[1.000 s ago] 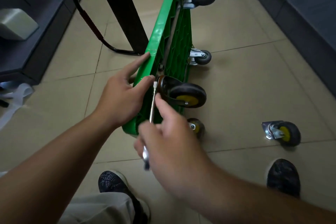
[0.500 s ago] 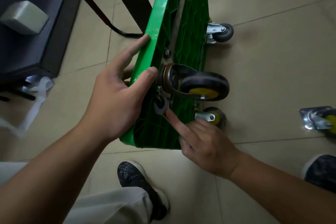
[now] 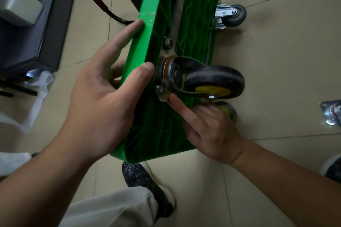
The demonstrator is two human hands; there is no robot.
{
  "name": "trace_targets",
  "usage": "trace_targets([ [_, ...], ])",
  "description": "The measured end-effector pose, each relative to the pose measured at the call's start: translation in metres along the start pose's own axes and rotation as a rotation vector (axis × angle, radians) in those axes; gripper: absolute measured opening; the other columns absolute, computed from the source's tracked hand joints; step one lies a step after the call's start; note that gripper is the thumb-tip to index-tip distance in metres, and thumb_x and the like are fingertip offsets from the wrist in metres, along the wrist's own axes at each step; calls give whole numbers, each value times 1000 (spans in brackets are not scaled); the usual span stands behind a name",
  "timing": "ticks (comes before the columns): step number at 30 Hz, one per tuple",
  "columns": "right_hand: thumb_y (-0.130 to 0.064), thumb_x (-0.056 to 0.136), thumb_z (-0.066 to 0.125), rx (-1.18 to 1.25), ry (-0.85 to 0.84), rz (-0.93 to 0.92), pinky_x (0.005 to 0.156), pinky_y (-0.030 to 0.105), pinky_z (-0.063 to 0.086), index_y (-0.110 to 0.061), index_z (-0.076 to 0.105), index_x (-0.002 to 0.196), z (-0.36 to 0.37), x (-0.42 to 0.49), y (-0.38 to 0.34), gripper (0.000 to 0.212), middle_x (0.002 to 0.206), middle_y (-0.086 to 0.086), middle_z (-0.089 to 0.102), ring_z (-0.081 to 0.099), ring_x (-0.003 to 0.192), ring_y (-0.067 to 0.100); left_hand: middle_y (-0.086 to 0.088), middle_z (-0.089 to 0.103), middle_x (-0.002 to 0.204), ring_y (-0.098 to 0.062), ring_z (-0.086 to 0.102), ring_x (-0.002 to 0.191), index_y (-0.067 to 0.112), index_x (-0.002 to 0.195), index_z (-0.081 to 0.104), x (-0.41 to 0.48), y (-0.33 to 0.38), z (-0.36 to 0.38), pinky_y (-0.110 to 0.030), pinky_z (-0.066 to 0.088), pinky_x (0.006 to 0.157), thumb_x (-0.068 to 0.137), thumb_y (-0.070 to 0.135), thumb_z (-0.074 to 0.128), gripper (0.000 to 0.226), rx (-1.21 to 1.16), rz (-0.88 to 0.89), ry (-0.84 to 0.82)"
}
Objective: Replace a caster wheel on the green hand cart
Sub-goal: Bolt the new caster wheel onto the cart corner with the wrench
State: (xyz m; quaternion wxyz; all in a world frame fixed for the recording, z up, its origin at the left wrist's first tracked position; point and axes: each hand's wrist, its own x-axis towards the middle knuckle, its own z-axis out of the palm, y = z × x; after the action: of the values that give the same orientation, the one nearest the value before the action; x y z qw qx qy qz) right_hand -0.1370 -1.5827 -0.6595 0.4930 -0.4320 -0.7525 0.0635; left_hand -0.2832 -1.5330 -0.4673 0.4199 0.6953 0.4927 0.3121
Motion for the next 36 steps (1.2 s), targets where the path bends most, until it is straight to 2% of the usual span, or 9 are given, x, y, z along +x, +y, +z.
trace_targets([
  [10, -20, 110, 42, 91, -51, 70, 90, 39, 50, -30, 9, 164, 9, -2, 8, 63, 99, 1, 52, 55, 88, 24, 4, 78, 112, -15, 78, 90, 33, 152, 49, 1, 1, 2, -25, 63, 70, 103, 12, 58, 54, -10, -10, 2],
  [22, -19, 106, 46, 229, -68, 273, 74, 25, 35, -18, 18, 160, 10, -1, -33, 61, 75, 2, 56, 48, 70, 19, 11, 78, 105, -8, 77, 85, 33, 152, 48, 1, 2, 2, -16, 59, 66, 104, 13, 57, 53, 56, -3, 34],
  [26, -20, 106, 44, 313, -98, 366, 79, 31, 47, -18, 17, 160, 2, 1, -44, 60, 81, 3, 63, 57, 76, 22, 11, 78, 107, -10, 78, 85, 35, 150, 51, 0, 3, 2, -19, 60, 65, 104, 13, 58, 52, 39, -17, 51],
  [28, -19, 106, 44, 376, -129, 411, 99, 36, 51, -22, 18, 161, -6, 2, -52, 60, 112, 11, 72, 65, 104, 31, 14, 78, 102, -7, 77, 80, 36, 149, 52, 0, 5, 4, -17, 58, 62, 103, 12, 59, 52, 45, -25, 64],
  [30, -18, 106, 44, 452, -120, 492, 115, 23, 37, -28, 18, 162, -12, 5, -70, 63, 139, 3, 63, 59, 130, 21, 17, 78, 99, -3, 76, 78, 39, 147, 53, 0, 6, 5, -13, 56, 61, 103, 14, 60, 52, 62, -27, 76],
  [31, -20, 105, 43, 504, -112, 552, 113, 15, 33, -34, 17, 162, -16, 7, -81, 64, 136, -11, 63, 59, 127, 7, 16, 78, 101, -2, 75, 79, 40, 147, 54, 0, 6, 4, -13, 55, 61, 103, 15, 61, 51, 69, -30, 79],
  [33, -30, 105, 39, 588, -105, 670, 103, 11, 34, -52, 12, 158, -23, 12, -104, 63, 101, -38, 58, 56, 98, -10, 10, 78, 109, -4, 76, 87, 42, 146, 54, 0, 6, 4, -14, 56, 66, 101, 20, 63, 51, 84, -37, 72],
  [34, -35, 105, 38, 630, -102, 716, 98, 16, 36, -61, 10, 154, -26, 16, -116, 63, 89, -36, 52, 50, 89, -8, 7, 77, 113, -5, 76, 91, 43, 147, 54, 0, 6, 3, -16, 56, 69, 99, 23, 63, 52, 89, -38, 66],
  [36, -43, 101, 37, 715, -82, 808, 96, 25, 35, -74, 9, 146, -33, 30, -138, 61, 99, -21, 48, 44, 95, 1, 5, 76, 115, -8, 76, 94, 46, 146, 53, 1, 5, 2, -23, 58, 74, 94, 31, 62, 55, 112, -42, 67],
])
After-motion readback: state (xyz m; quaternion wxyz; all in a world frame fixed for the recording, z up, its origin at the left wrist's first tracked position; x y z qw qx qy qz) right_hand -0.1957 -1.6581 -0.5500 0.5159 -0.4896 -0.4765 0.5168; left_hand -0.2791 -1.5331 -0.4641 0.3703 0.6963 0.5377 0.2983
